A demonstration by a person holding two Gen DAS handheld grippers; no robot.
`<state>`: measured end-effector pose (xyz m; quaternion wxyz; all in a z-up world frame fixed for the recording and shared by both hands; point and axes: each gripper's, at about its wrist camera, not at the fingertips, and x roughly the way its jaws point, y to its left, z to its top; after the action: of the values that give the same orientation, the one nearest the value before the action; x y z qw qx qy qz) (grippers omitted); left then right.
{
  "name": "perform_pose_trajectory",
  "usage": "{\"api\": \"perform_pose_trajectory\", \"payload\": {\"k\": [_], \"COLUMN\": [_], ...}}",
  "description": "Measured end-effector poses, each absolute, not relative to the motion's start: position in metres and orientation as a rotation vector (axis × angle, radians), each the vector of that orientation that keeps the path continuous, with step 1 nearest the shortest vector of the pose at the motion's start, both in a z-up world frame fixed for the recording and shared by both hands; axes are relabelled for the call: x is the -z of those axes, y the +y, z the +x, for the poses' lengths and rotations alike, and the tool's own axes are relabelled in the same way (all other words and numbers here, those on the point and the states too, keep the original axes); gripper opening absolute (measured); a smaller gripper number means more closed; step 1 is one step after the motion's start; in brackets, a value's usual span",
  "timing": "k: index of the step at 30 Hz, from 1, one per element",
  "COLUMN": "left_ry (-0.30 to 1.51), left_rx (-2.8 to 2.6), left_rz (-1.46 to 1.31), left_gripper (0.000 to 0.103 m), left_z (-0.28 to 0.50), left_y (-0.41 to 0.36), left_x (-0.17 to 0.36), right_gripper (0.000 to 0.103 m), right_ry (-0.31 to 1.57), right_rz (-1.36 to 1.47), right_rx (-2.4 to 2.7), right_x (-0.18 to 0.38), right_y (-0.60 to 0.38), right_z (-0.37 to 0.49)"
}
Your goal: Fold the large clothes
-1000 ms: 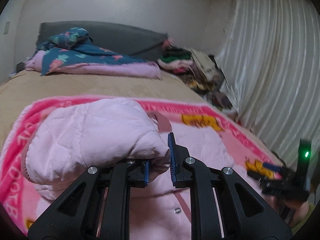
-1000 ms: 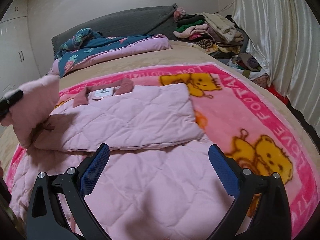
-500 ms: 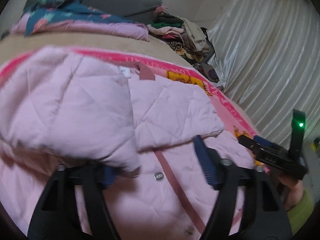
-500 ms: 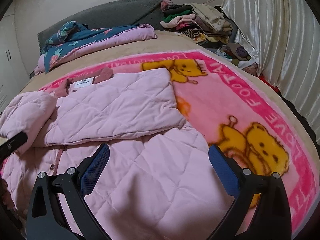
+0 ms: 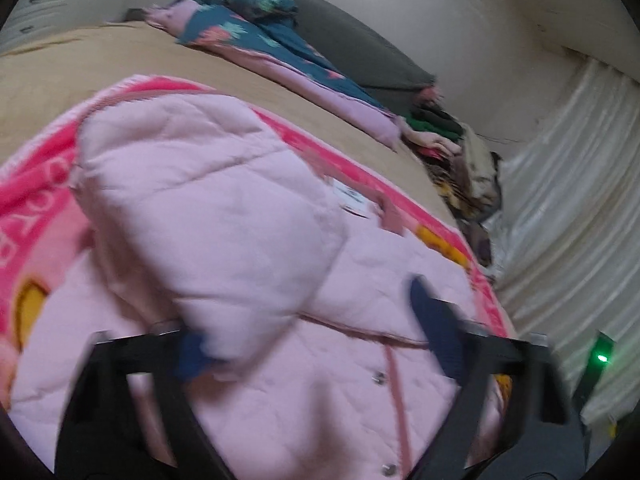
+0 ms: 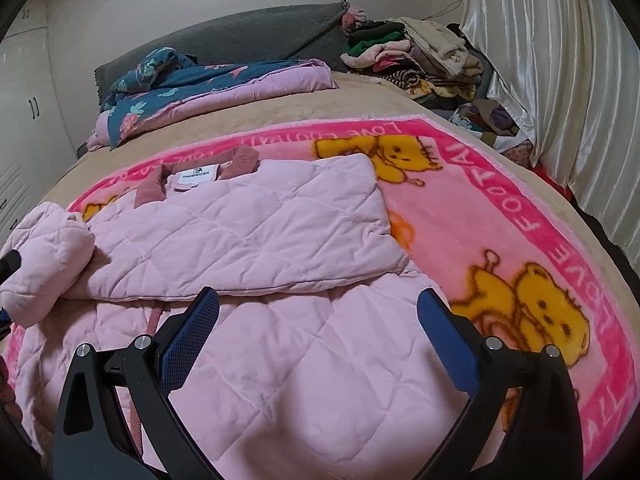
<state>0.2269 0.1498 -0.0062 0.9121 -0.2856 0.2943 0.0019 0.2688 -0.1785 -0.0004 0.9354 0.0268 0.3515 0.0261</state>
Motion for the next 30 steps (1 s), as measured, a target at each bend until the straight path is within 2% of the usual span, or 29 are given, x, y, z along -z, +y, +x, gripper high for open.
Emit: {"api": "perform_pose_trajectory", "payload": {"k": [1,6,11,16,21,27,30], "left_ry": [0.602,0.514,0.451,0.492,0.578,0.63,0.646], "left_rx": [-0.029,-0.036,0.052,0.247,0.382,0.407,0.403], "left_rz": [-0.579,-0.496,-0.314,-0.054,0.044,0.115,0.147], "left_gripper": [0.009,0.009,0.009,0.009,0.009,0.009,0.009], "left_z": [0.229,0.232,0.244,0.255,0.259,0.263,0.26], "left_y": [0.155,0.16,0.127,0.06,0.015,-0.005,-0.009], "left_x": [0.008,-0.002,-0.028,-0.031,-0.011,0.006,0.009], "right_gripper": [0.099,0.099,0.099,0.099,0.099,0.099,0.099], "right_ry": [0.716,0.701,0.683,0.625,0.631,0.67,0.728], "right_rz": [0.054,0.035,0.053,0.047,0.042,0.154,0.266], "right_rx": [-0.052,-0.053,-0.1,-0.101,-0.145,-0.245,-0.29], "right_x": [-0.001,-0.007,-0.026,-0.068,-0.09,-0.088,-0.07], "right_y": [-0.178,-0.174,-0.173,-0.183,-0.187,-0.185,-0.19], "right_z": [0.269,0.276,0.285,0.299,0.311,0.315,0.316]}}
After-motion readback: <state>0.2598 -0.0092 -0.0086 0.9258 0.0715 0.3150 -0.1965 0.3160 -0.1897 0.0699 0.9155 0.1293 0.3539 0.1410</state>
